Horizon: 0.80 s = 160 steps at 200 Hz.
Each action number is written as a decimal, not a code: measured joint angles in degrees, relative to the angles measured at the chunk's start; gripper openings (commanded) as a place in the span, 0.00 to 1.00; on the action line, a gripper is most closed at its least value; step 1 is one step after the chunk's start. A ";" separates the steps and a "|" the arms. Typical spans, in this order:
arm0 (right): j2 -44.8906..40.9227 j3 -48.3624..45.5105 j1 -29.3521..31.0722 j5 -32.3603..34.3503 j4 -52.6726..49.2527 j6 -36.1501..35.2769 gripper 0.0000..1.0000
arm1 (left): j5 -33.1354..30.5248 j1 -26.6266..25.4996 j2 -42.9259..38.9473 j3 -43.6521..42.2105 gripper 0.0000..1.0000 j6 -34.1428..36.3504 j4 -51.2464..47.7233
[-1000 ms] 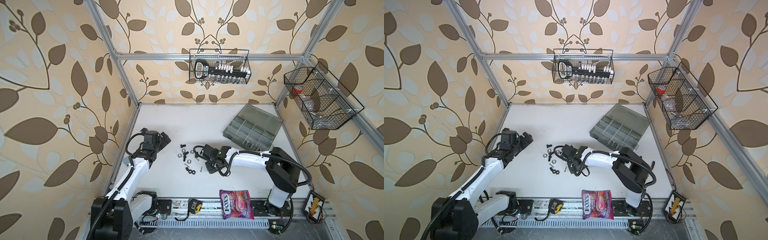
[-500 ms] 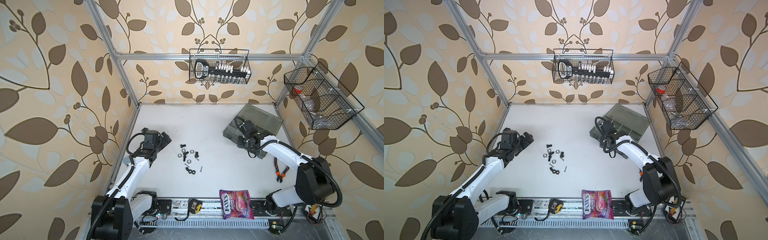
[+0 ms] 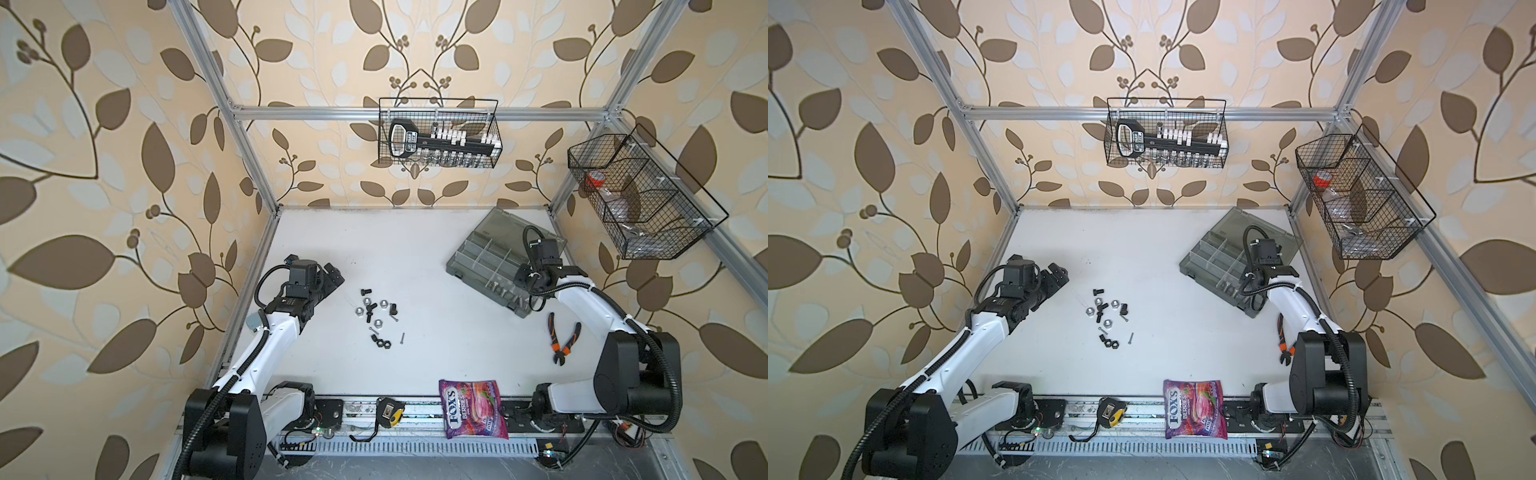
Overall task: Sort the screws and nuts into containers
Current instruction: 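Carry the black nut into a box compartment and release it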
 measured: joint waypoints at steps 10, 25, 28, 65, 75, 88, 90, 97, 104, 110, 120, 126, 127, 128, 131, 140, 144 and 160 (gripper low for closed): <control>0.00 0.00 -0.85 -0.04 0.55 0.00 0.01 | 0.00 0.00 0.00 0.00 0.99 0.02 0.00; 0.22 0.00 -2.36 -0.26 1.51 -0.04 0.02 | 0.02 0.00 0.00 0.00 0.99 0.07 0.00; 0.26 0.00 -2.60 -0.37 1.70 -0.04 0.01 | 0.02 0.00 0.00 0.00 0.99 0.04 0.00; 2.84 0.00 -4.37 -0.70 3.50 -0.48 0.01 | 0.04 0.00 0.28 0.00 0.99 0.07 0.31; 3.65 0.00 -4.37 -0.92 3.85 -0.61 0.01 | 0.04 0.00 0.31 0.00 0.99 0.07 0.33; 4.61 -0.04 -4.35 -1.33 4.15 -0.83 0.01 | 0.07 0.00 0.31 0.00 0.99 0.07 0.37; 4.76 -0.07 -4.35 -1.42 4.20 -0.85 0.01 | 0.04 0.00 0.31 0.00 0.99 0.07 0.35; 5.18 -0.17 -4.37 -1.66 4.44 -0.92 0.01 | 0.04 0.00 0.31 0.00 0.99 0.07 0.35; 5.55 -0.33 -4.37 -1.79 4.66 -1.05 0.01 | 0.04 0.00 0.31 0.00 0.99 0.07 0.37; 5.79 -0.48 -4.37 -1.97 4.79 -1.09 0.02 | 0.04 0.00 0.31 0.00 0.99 0.07 0.35; 6.27 -0.66 -4.37 -2.27 4.90 -1.27 0.01 | 0.04 0.00 0.31 0.00 0.99 0.07 0.35; 6.47 -0.72 -4.37 -2.38 4.92 -1.33 0.01 | 0.04 0.00 0.31 0.00 0.99 0.07 0.35; 6.49 -0.74 -4.37 -2.40 4.92 -1.33 0.02 | 0.04 0.00 0.31 0.00 0.99 0.07 0.37; 6.56 -0.74 -4.37 -2.43 4.94 -1.33 0.01 | 0.04 0.00 0.31 0.00 0.99 0.07 0.37; 6.64 -0.76 -4.37 -2.47 4.96 -1.40 0.02 | 0.04 0.00 0.31 0.00 0.99 0.07 0.37; 6.73 -0.92 -4.35 -2.56 5.09 -1.51 0.02 | 0.04 0.00 0.31 0.00 0.99 0.07 0.37; 6.73 -0.98 -4.35 -2.56 5.18 -1.53 0.02 | 0.04 0.00 0.31 0.00 0.99 0.09 0.37; 6.73 -1.09 -4.37 -2.51 5.20 -1.68 0.05 | 0.04 0.00 0.31 0.00 0.99 0.09 0.35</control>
